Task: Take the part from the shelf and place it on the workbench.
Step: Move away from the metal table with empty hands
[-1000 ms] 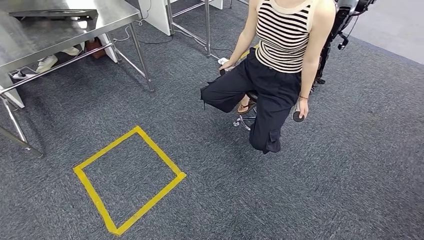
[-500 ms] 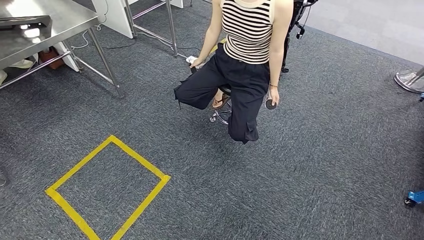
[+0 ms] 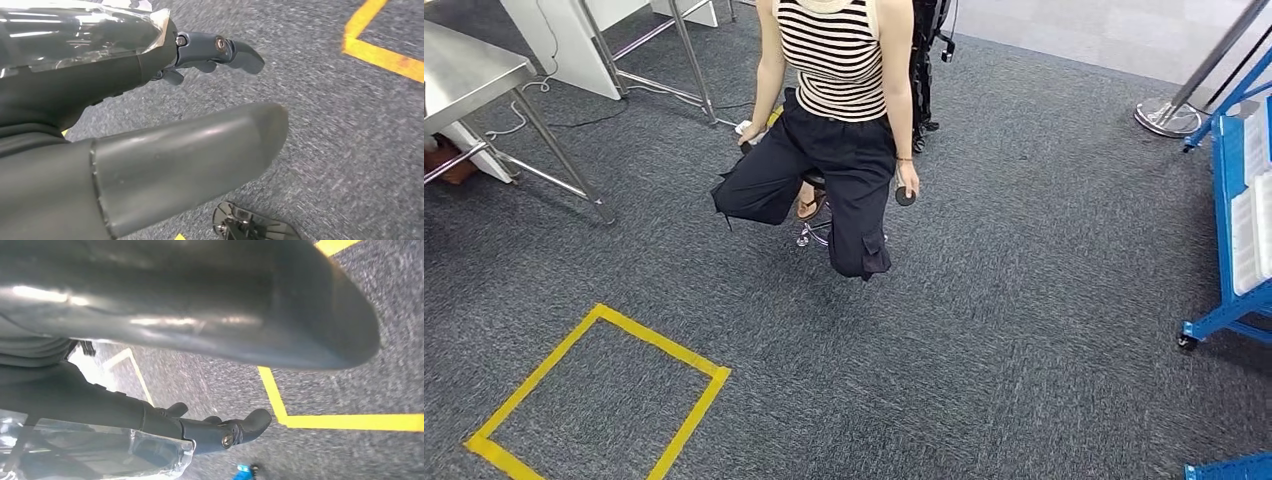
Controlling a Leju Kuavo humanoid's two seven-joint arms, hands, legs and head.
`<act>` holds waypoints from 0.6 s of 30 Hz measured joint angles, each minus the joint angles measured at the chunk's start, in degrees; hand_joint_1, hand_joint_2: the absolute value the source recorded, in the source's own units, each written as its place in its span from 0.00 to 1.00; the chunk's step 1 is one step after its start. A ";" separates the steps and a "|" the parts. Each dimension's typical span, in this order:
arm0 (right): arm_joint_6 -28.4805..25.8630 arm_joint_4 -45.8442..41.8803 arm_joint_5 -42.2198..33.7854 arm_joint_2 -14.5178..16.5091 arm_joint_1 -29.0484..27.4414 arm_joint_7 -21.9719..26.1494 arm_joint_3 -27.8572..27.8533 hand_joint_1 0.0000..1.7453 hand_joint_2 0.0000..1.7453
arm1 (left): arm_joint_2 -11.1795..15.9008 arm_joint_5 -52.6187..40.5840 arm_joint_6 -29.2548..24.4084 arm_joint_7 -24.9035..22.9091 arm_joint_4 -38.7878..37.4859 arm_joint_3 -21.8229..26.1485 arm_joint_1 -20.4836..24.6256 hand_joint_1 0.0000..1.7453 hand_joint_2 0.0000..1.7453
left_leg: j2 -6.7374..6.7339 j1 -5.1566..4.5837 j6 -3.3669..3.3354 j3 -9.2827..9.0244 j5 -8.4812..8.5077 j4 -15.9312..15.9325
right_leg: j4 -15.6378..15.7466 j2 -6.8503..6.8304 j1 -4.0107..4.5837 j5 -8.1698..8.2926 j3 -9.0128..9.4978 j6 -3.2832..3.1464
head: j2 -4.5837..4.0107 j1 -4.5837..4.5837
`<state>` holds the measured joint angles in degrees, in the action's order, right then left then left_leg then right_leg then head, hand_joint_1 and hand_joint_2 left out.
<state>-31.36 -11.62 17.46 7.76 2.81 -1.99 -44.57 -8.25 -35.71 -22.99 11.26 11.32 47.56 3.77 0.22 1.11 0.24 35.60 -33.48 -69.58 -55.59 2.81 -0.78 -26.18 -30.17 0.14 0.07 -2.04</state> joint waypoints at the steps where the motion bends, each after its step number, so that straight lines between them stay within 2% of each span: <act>1: 0.01 0.00 0.00 0.01 0.02 -0.01 0.00 0.00 0.00 | 0.02 0.00 0.00 0.00 0.00 0.00 0.01 0.00 0.00 | 0.68 0.16 -0.07 -1.81 2.29 4.01 | -0.16 0.73 -0.03 -0.03 0.03 0.05 | -0.01 -0.01; 3: 0.01 0.00 0.00 0.03 0.15 -0.03 0.00 0.00 0.00 | 0.03 -0.01 0.00 0.02 0.00 -0.01 0.04 0.00 0.00 | 2.64 0.37 -0.24 -4.87 4.87 10.58 | -0.59 2.03 0.15 -0.15 -0.23 0.40 | 0.00 -0.02; 4: 0.01 -0.01 0.00 0.03 0.22 -0.05 0.00 0.00 0.00 | 0.01 -0.01 0.00 0.04 0.00 -0.02 0.07 0.00 0.00 | 3.26 0.31 -0.43 -5.51 5.15 12.07 | -0.72 2.56 0.18 -0.14 -0.48 0.71 | 0.00 0.01; 5: 0.00 -0.01 0.00 0.03 0.21 -0.08 0.00 0.00 0.00 | -0.01 -0.02 0.00 0.07 0.00 -0.02 0.09 0.00 0.00 | 3.27 0.12 -0.72 -5.57 4.97 12.26 | -0.72 3.03 0.16 -0.06 -0.82 1.09 | 0.00 0.03; 6: -0.01 0.00 0.00 0.03 0.16 -0.12 -0.01 0.00 0.00 | -0.02 -0.03 0.00 0.10 0.00 -0.01 0.11 0.00 0.00 | 2.71 -0.04 -1.17 -5.50 5.14 12.31 | -0.64 3.52 0.00 0.06 -1.14 1.46 | 0.00 0.06; 7: -0.03 0.01 -0.01 0.04 0.09 -0.15 -0.01 0.00 0.00 | -0.02 -0.08 0.00 0.11 0.00 -0.01 0.15 0.00 0.00 | 2.09 -0.12 -1.65 -5.50 5.34 12.45 | -0.79 3.38 -0.15 0.07 -1.43 1.74 | -0.01 0.10; 9: -0.06 0.01 -0.02 0.04 0.06 -0.19 -0.02 0.00 0.00 | 0.00 -0.21 0.00 0.11 0.01 0.00 0.19 0.00 0.00 | 0.85 -0.13 -2.61 -5.46 5.72 12.80 | -3.35 1.19 -0.18 -1.35 -2.90 1.79 | -0.01 0.37; 11: -0.07 0.01 -0.02 0.04 0.18 -0.19 -0.02 0.00 0.00 | 0.04 -0.33 0.01 0.12 0.01 0.00 0.14 0.00 0.00 | -0.54 -0.34 -3.14 -5.25 5.83 12.89 | -10.67 -1.46 -0.13 -4.83 -6.48 1.36 | -0.01 0.82; 12: -0.08 0.01 -0.02 0.04 0.21 -0.19 -0.03 0.00 0.00 | 0.04 -0.34 0.01 0.12 0.01 0.00 0.11 0.00 0.00 | -1.32 -0.49 -3.25 -5.15 5.82 12.89 | -14.74 -1.91 -0.15 -6.43 -8.43 1.29 | -0.01 0.95; 13: -0.08 0.01 -0.02 0.04 0.17 -0.19 -0.03 0.00 0.00 | 0.04 -0.36 0.02 0.12 0.00 0.00 0.09 0.00 0.00 | -2.09 -0.61 -3.28 -5.08 5.82 12.88 | -17.57 -2.10 -0.15 -7.36 -9.71 1.39 | -0.01 0.99; 14: -0.08 0.01 -0.03 0.04 0.10 -0.20 -0.04 0.00 0.00 | 0.03 -0.37 0.02 0.11 0.00 0.00 0.09 0.00 0.00 | -2.79 -0.70 -3.29 -5.05 5.80 12.87 | -18.16 -2.21 -0.15 -7.35 -9.82 1.67 | 0.00 1.01; 15: -0.09 0.01 -0.04 0.04 0.02 -0.22 -0.06 0.00 0.00 | 0.03 -0.37 0.02 0.11 0.00 0.00 0.12 0.00 0.00 | -3.41 -0.77 -3.28 -5.08 5.79 12.87 | -16.30 -2.40 -0.14 -6.50 -8.69 2.04 | 0.00 1.03; 16: -0.08 0.01 -0.04 0.04 -0.02 -0.25 -0.07 0.00 0.00 | 0.02 -0.37 0.02 0.11 0.00 0.00 0.16 0.00 0.00 | -4.02 -0.82 -3.25 -5.15 5.77 12.87 | -12.35 -2.99 -0.08 -5.11 -6.46 2.36 | 0.00 1.05; 18: -0.08 -0.01 -0.01 0.02 0.10 -0.28 -0.09 0.00 0.00 | 0.01 -0.37 0.02 0.08 0.00 0.00 0.18 0.00 0.00 | -5.09 -1.09 -2.96 -5.34 5.58 12.81 | -4.02 -5.53 0.27 -2.56 -1.98 2.24 | -0.01 1.08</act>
<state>-31.44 -11.62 17.45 7.78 2.91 -2.27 -44.65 -8.24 -36.09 -22.97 11.34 11.32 47.56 3.95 -4.86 0.02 -2.72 30.26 -27.90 -56.77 -59.61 -2.72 -0.50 -28.74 -32.15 2.38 0.07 -0.97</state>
